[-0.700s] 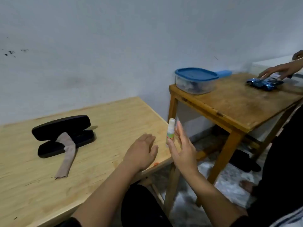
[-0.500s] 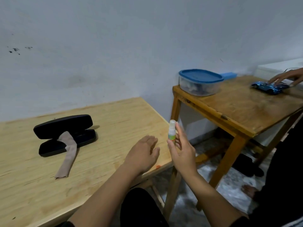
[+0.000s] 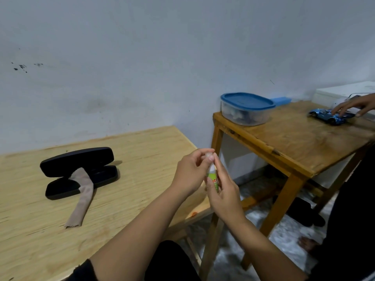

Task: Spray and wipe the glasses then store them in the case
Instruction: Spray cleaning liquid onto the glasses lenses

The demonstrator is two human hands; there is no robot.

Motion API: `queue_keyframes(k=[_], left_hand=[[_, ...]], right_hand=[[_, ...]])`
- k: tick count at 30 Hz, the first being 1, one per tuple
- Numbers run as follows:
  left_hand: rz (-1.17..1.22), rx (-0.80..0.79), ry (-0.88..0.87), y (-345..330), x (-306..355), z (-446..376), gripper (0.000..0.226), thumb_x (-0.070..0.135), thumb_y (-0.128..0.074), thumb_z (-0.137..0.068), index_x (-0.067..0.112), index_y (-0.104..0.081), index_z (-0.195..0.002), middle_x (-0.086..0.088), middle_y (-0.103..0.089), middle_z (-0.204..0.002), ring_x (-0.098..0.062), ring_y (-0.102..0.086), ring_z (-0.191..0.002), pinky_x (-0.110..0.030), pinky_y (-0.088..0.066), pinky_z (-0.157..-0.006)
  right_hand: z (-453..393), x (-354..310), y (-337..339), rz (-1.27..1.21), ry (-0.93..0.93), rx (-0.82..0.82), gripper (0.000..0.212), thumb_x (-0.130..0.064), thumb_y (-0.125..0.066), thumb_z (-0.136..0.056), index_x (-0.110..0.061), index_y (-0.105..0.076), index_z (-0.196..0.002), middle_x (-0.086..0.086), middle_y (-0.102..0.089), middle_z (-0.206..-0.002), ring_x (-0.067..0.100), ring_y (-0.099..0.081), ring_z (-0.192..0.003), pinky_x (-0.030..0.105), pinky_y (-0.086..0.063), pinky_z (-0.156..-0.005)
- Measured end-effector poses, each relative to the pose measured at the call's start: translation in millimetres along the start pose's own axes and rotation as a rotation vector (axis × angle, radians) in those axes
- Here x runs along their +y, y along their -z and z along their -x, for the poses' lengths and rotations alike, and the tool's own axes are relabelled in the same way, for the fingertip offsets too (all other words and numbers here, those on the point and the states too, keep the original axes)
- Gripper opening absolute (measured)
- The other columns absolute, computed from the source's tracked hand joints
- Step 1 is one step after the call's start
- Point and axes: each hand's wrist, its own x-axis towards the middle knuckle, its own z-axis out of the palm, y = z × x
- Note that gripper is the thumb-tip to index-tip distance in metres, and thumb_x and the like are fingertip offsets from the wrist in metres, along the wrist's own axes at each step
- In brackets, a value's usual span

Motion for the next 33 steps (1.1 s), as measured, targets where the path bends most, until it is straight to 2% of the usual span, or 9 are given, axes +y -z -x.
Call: queue_keyframes(k=[4,8,15,18,21,24,26,28,33], left_hand=[[0.075,-0.044,0.084,-2.0,4.6,-0.9,0.022,0.023,-0.049,-0.095,0.022,-0.064,-0.111,0.006,-0.066,-0.105,-0.008,-0.059,-0.102,-0.019,-0.047,-0.085],[0.098,0.012,0.137,-2.8,9.7,-4.6,0.016,0.020,-0.051,-0.094,0.027,-0.065,-0.095,0.005,-0.067,-0.097,-0.012,-0.061,-0.100,-0.025,-0.049,-0.086],[0.238,0.090,0.205,1.9,18.8,-14.8,0.018,0.012,-0.054,-0.091,0.024,-0.067,-0.088,0.000,-0.068,-0.097,-0.013,-0.063,-0.093,-0.028,-0.050,-0.088],[0.314,0.347,0.127,35.6,20.9,-43.4,0.014,0.010,-0.054,-0.090,0.011,-0.067,-0.096,-0.003,-0.069,-0.088,-0.009,-0.063,-0.078,-0.028,-0.048,-0.087],[0.029,0.339,0.034,60.0,14.7,-52.2,0.011,0.020,-0.059,-0.087,0.027,-0.064,-0.080,-0.002,-0.073,-0.092,-0.013,-0.067,-0.089,-0.030,-0.049,-0.089],[-0.050,0.158,0.047,41.3,-1.1,-33.4,0.013,0.021,-0.066,-0.083,0.032,-0.065,-0.078,0.003,-0.072,-0.092,-0.013,-0.067,-0.092,-0.032,-0.050,-0.090],[-0.083,0.071,0.066,26.4,-15.9,-20.0,0.010,0.021,-0.069,-0.081,0.031,-0.067,-0.084,0.006,-0.072,-0.096,-0.011,-0.066,-0.095,-0.032,-0.050,-0.091],[-0.140,0.024,0.089,16.3,-29.6,-10.8,0.013,0.023,-0.070,-0.080,0.028,-0.070,-0.091,0.009,-0.071,-0.102,-0.008,-0.063,-0.100,-0.027,-0.046,-0.092],[-0.147,0.015,0.160,-2.1,-37.0,4.7,0.019,0.022,-0.071,-0.079,0.024,-0.071,-0.098,0.012,-0.067,-0.093,-0.002,-0.060,-0.090,-0.004,-0.038,-0.069]], right_hand=[[-3.4,-3.8,3.4,0.009,-0.013,-0.019,0.051,-0.045,-0.036,-0.092,-0.049,-0.011,-0.137,-0.025,-0.030,-0.139,-0.004,-0.036,-0.128,0.003,-0.033,-0.096],[-3.9,-7.6,3.7,0.036,-0.022,-0.030,0.053,-0.035,-0.037,-0.094,-0.038,-0.009,-0.140,-0.023,-0.033,-0.131,-0.009,-0.036,-0.117,-0.006,-0.026,-0.087],[-8.5,-9.6,3.5,0.118,0.045,-0.001,0.053,-0.031,-0.040,-0.097,-0.030,-0.014,-0.144,0.007,-0.056,-0.130,0.015,-0.055,-0.109,0.018,-0.040,-0.081],[6.3,-3.2,9.6,0.115,0.037,-0.022,0.052,-0.035,-0.038,-0.095,-0.032,-0.015,-0.142,-0.008,-0.045,-0.136,0.003,-0.044,-0.117,0.004,-0.033,-0.088],[9.2,-4.8,20.1,-0.024,-0.065,-0.012,0.050,-0.038,-0.035,-0.092,-0.046,-0.013,-0.135,-0.029,-0.029,-0.137,-0.014,-0.034,-0.120,-0.006,-0.026,-0.087],[-1.2,-10.3,24.3,-0.163,-0.123,0.004,0.049,-0.040,-0.040,-0.095,-0.062,-0.013,-0.131,-0.010,-0.053,-0.118,-0.005,-0.054,-0.088,0.008,-0.042,-0.076],[-2.8,-12.3,25.3,-0.224,-0.134,0.019,0.051,-0.030,-0.044,-0.097,-0.062,-0.020,-0.128,0.000,-0.059,-0.087,0.007,-0.055,-0.061,0.018,-0.049,-0.059],[-0.9,-12.0,27.0,-0.249,-0.138,0.027,0.051,-0.024,-0.045,-0.097,-0.058,-0.025,-0.129,0.004,-0.057,-0.069,0.012,-0.054,-0.052,0.024,-0.050,-0.054],[2.3,-2.3,27.3,-0.280,-0.176,0.054,0.043,-0.025,-0.043,-0.097,-0.051,-0.032,-0.129,-0.002,-0.051,-0.070,0.008,-0.046,-0.042,0.022,-0.042,-0.044]])
